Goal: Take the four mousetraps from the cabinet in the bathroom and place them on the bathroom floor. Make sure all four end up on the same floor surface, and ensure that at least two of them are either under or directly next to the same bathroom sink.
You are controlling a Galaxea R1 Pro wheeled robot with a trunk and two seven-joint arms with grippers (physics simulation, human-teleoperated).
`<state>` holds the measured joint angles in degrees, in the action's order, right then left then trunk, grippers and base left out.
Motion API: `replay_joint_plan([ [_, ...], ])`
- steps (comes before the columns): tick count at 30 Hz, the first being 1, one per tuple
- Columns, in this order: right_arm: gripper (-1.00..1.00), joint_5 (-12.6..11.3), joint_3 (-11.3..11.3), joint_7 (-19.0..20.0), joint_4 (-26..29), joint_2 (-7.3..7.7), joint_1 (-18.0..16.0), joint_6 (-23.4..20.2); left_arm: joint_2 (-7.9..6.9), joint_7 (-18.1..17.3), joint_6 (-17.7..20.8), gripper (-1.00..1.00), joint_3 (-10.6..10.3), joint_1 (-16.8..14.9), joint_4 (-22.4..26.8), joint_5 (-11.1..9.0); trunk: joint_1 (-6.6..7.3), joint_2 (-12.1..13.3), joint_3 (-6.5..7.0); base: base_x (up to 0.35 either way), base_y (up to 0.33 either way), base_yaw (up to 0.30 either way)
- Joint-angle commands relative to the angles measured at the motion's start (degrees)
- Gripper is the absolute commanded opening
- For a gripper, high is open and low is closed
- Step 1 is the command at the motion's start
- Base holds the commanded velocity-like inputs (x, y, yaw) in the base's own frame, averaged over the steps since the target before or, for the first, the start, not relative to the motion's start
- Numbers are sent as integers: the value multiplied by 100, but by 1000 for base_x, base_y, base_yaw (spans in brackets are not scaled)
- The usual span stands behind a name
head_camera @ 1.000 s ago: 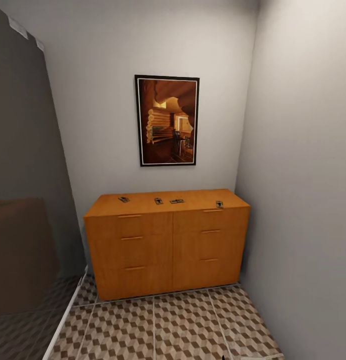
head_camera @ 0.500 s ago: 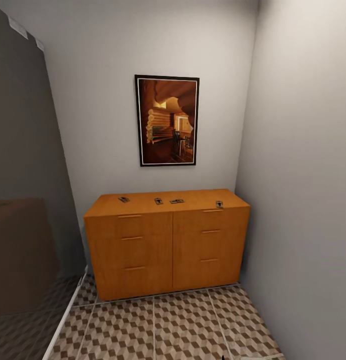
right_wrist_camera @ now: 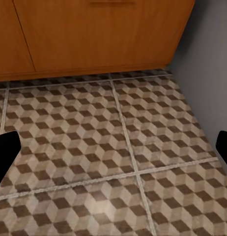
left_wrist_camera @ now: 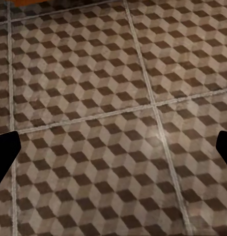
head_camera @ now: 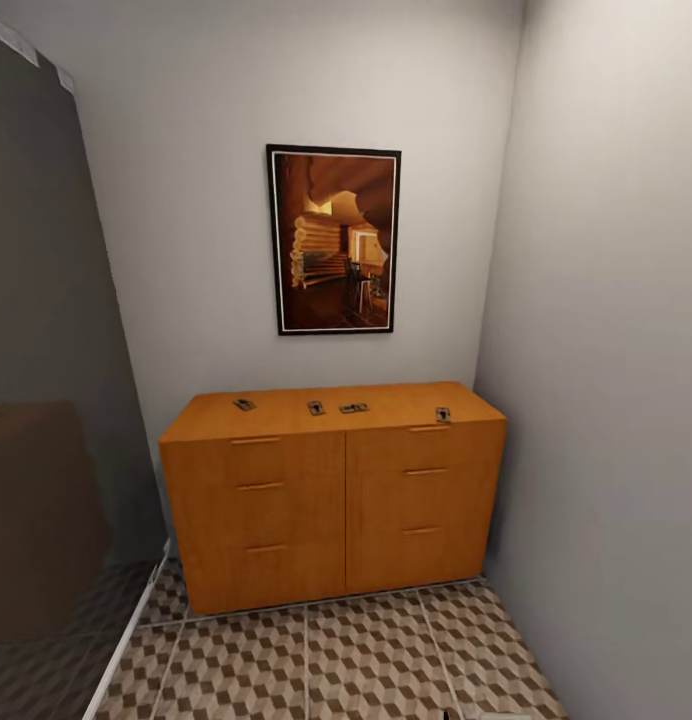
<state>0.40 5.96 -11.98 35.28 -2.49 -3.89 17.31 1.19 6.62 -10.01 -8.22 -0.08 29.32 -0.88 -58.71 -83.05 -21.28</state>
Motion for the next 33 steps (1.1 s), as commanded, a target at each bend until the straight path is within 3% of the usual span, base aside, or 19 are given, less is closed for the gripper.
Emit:
replay_joint_plan([
  [1, 100, 4, 31, -50, -4, 3, -3, 9, -5, 55, -10, 100, -39, -1, 3, -9, -2, -3, -5, 192, -17, 0],
  [16, 100, 4, 36, -50, -4, -2, -3, 13, -5, 43, -16, 100, -47, -1, 3, -9, -2, -3, -5, 105, -58, 9],
  [33, 100, 5, 36, -53, -4, -17, -4, 13, -3, 49, -10, 100, -48, -1, 3, -9, -2, -3, -5, 16, -101, 154],
])
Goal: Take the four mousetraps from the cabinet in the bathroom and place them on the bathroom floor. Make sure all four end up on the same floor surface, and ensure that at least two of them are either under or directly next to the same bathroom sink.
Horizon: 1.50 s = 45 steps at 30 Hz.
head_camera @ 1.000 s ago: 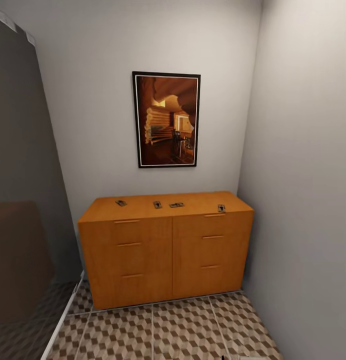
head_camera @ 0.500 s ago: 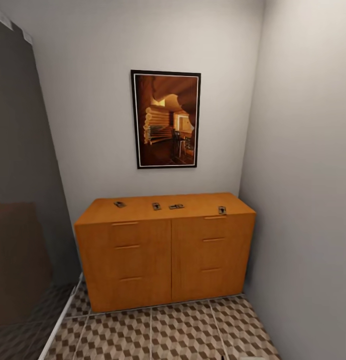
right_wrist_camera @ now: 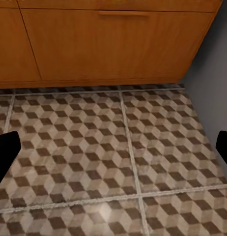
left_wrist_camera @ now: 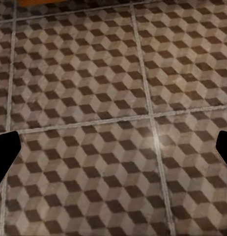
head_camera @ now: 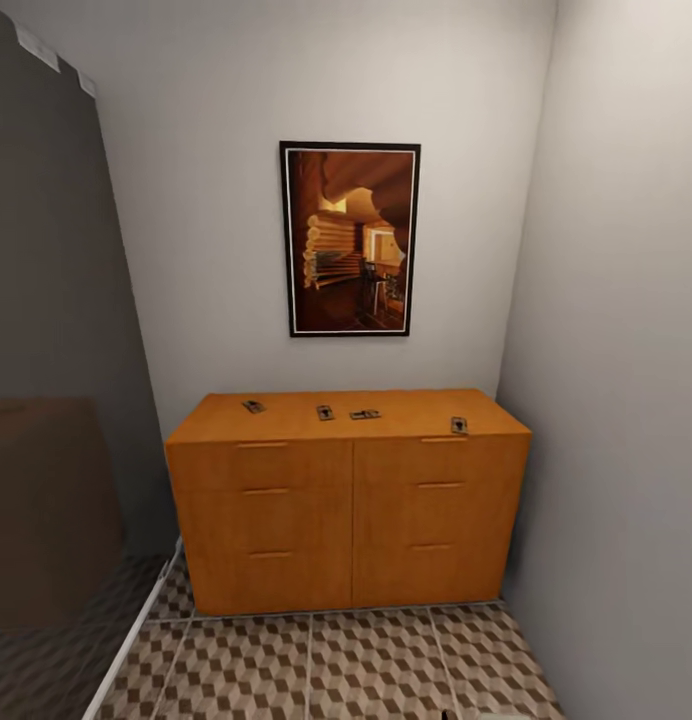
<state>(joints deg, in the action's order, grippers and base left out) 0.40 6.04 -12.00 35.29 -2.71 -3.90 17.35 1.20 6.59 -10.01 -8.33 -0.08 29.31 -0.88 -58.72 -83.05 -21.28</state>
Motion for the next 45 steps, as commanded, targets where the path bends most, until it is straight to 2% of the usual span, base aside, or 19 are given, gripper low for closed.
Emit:
replay_joint_plan([
  [1, 100, 4, 29, -50, -4, 5, -3, 10, -5, 53, -9, 100, -37, -1, 4, -9, -1, -3, -6, 99, -217, 46],
  [18, 100, 12, 35, -45, -7, 30, -1, 19, -6, 53, -9, 100, -37, -1, 4, -9, -1, -3, -6, 108, -122, 8],
  [27, 100, 12, 38, -40, -24, 41, 0, 195, -6, 53, -9, 100, -37, -1, 4, -9, -1, -3, -6, 114, -17, 0],
  [45, 100, 9, 38, -39, -24, 25, 0, 216, -6, 53, -12, 100, -37, -1, 4, -9, -1, -3, -6, 32, 0, 0],
])
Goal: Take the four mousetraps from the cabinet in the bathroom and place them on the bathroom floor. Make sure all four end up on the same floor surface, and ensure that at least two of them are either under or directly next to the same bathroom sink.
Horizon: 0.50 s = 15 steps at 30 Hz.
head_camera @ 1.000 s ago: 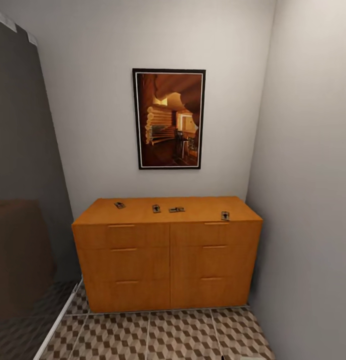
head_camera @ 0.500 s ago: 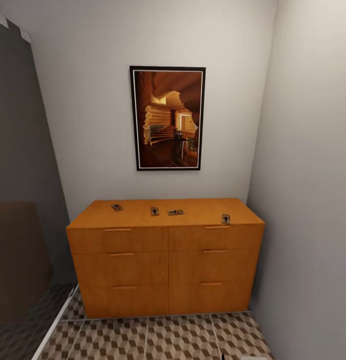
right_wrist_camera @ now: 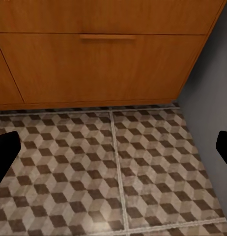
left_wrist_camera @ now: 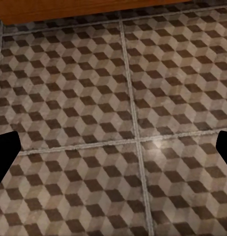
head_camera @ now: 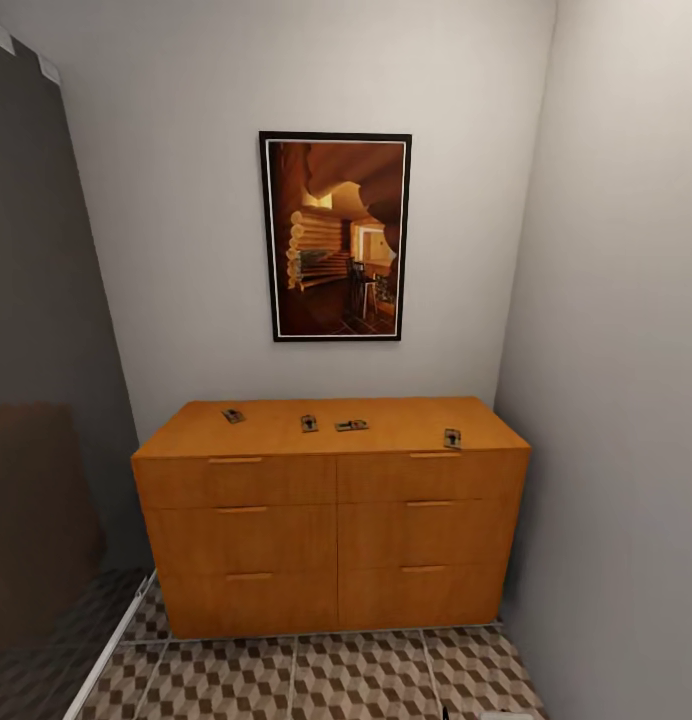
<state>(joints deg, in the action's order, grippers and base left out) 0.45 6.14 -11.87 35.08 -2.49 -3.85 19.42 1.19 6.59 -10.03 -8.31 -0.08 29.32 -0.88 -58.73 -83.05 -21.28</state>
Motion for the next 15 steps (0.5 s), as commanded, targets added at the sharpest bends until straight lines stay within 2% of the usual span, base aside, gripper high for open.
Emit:
replay_joint_plan([
  [1, 100, 4, 28, -52, -3, 3, -3, 9, -5, 53, -9, 100, -39, -1, 4, -9, 0, -3, -5, 0, 0, 0],
  [15, 100, -1, 28, -52, -8, -2, -5, 9, -5, 53, -8, 100, -39, -1, 4, -9, 0, -3, -5, 0, 0, 0],
])
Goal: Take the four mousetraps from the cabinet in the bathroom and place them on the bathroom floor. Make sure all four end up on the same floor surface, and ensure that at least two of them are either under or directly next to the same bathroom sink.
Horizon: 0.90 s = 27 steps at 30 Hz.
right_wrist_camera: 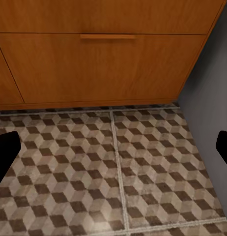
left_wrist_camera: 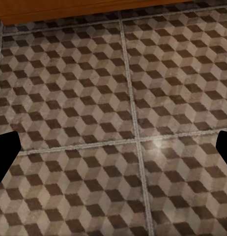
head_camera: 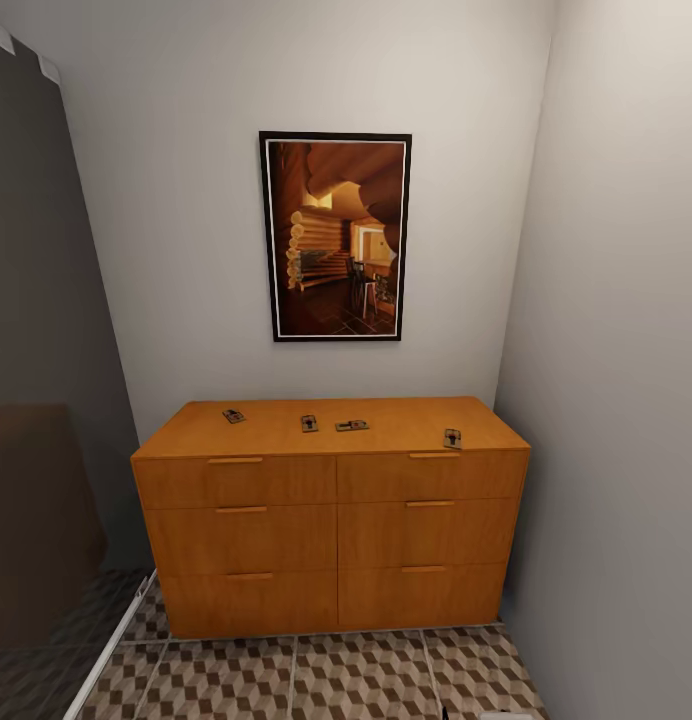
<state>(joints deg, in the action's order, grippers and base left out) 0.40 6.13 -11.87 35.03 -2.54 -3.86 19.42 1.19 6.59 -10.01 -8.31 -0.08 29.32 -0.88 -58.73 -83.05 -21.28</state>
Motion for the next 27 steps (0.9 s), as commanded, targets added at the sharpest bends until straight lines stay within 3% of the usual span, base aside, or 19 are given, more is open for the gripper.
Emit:
replay_joint_plan([
  [1, 100, 4, 28, -52, -2, 3, -5, 9, -5, 53, -10, 100, -39, -1, 4, -9, 0, -3, -5, 0, 0, 0],
  [27, 100, 4, 28, -52, -5, -1, -5, 9, -5, 51, -18, 100, -39, -1, 4, -9, 0, -3, -5, 0, 0, 0],
])
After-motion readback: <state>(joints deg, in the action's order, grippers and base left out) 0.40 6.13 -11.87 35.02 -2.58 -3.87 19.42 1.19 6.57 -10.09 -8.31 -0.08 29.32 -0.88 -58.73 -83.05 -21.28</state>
